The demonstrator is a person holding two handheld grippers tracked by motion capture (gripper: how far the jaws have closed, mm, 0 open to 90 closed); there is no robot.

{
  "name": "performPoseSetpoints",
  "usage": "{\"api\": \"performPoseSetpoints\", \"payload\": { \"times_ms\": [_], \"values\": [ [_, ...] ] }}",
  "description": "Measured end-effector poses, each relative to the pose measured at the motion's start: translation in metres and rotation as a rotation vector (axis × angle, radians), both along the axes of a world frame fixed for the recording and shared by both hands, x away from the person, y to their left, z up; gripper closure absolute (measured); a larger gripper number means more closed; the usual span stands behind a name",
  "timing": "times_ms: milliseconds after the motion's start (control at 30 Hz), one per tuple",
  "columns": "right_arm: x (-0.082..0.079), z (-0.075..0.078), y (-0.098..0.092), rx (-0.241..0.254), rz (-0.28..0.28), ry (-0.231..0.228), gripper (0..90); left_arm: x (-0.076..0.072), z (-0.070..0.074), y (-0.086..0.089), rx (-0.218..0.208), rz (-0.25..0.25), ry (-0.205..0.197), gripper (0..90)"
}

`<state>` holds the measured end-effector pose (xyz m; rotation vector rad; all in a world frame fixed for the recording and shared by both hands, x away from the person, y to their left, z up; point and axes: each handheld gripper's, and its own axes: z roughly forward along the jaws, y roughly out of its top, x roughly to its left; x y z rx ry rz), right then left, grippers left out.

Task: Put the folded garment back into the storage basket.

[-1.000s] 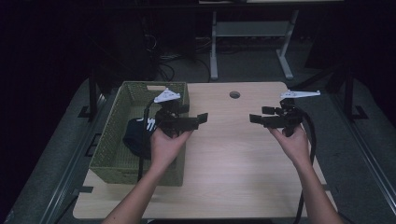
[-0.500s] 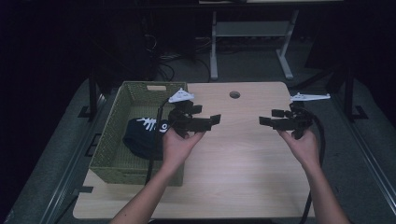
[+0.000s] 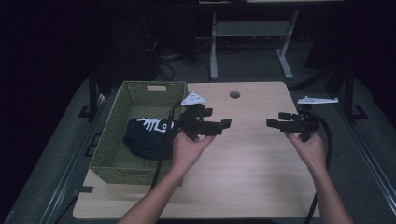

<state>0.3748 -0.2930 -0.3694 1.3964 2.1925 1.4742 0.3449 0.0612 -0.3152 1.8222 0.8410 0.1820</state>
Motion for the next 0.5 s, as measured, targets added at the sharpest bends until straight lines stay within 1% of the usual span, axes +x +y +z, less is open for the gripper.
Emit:
{"api": "performPoseSetpoints", "payload": {
  "times_ms": [67,133,233,267,500],
  "values": [
    [0.0,-0.004,-0.003,0.0,-0.005,0.007,19.1,-0.002,-0.001,-0.004,0.013,-0.003,-0.007,16.8],
    [-0.001,-0.007,-0.006,0.003,-0.01,0.016,19.1,-0.004,-0.003,-0.007,0.019,-0.012,-0.005,16.9],
    [-0.003,-0.011,-0.01,0.014,-0.011,0.018,19.0,-0.007,-0.006,-0.01,0.011,-0.017,-0.005,17.0],
    [-0.004,-0.011,-0.011,0.015,-0.015,0.019,19.0,-0.009,-0.007,-0.011,0.015,-0.022,-0.006,17.0],
    [-0.007,-0.021,-0.019,0.01,-0.031,0.032,19.0,-0.016,-0.014,-0.017,0.003,-0.039,-0.003,17.0]
  ]
}}
